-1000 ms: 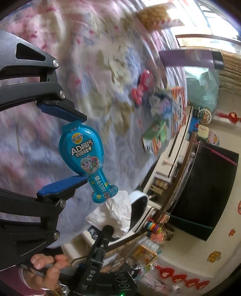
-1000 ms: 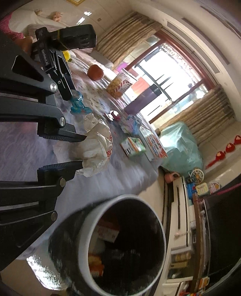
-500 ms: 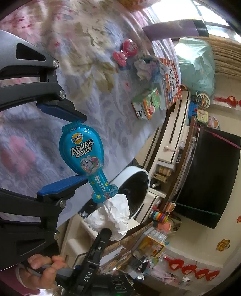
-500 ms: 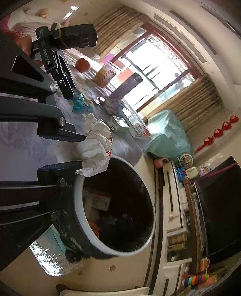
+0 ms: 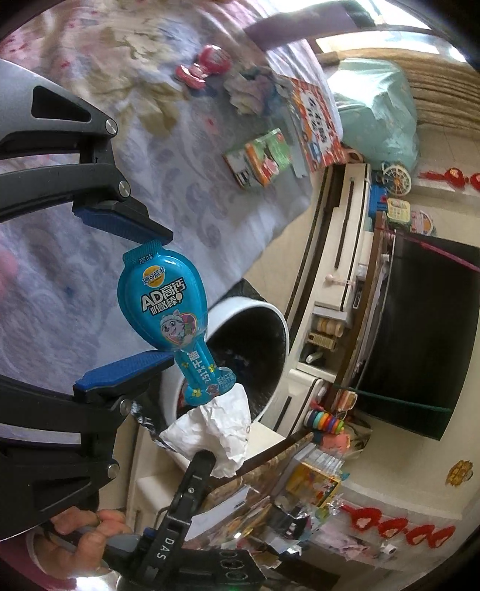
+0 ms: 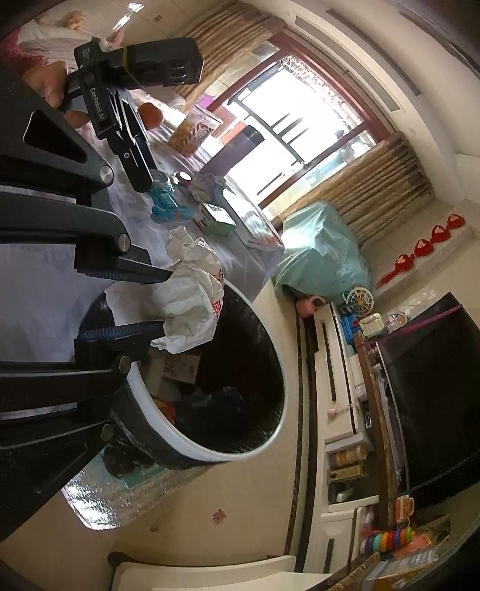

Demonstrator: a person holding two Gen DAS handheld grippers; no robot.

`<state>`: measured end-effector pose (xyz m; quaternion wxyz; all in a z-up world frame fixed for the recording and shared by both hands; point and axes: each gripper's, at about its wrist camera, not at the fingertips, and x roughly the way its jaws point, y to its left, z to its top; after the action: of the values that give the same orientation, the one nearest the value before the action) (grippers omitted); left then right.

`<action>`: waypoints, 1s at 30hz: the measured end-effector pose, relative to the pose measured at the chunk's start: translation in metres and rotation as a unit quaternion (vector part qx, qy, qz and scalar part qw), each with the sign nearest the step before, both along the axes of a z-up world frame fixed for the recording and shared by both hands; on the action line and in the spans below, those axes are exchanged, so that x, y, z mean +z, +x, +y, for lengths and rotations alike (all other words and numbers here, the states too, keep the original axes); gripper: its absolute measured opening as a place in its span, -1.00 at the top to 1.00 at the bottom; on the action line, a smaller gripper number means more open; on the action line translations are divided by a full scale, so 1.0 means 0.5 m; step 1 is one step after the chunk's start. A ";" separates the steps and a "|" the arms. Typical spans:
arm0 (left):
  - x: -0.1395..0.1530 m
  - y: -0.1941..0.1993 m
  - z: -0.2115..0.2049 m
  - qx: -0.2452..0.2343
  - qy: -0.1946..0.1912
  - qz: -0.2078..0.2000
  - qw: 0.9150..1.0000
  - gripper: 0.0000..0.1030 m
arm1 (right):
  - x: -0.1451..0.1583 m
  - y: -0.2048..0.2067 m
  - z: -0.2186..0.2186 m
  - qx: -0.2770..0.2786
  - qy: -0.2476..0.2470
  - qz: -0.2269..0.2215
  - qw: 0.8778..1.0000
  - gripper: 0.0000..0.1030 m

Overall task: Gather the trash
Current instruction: 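Carry the blue candy pack and tissue over the bin and release both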

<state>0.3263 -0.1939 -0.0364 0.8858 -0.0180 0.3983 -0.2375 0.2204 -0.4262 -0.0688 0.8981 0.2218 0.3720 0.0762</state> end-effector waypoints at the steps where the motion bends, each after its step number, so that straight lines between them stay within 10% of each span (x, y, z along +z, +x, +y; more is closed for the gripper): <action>1: 0.000 0.004 -0.006 -0.002 0.001 0.000 1.000 -0.11 | -0.001 0.002 -0.005 -0.002 -0.002 0.001 1.000 0.60; 30: -0.024 0.131 -0.144 -0.014 0.039 0.010 0.999 -0.11 | -0.018 0.073 -0.079 -0.027 -0.042 0.035 0.998 0.60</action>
<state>0.3919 -0.2660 -0.0482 0.8784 0.0197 0.4163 -0.2338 0.2570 -0.4656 -0.0780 0.8948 0.1962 0.4002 0.0281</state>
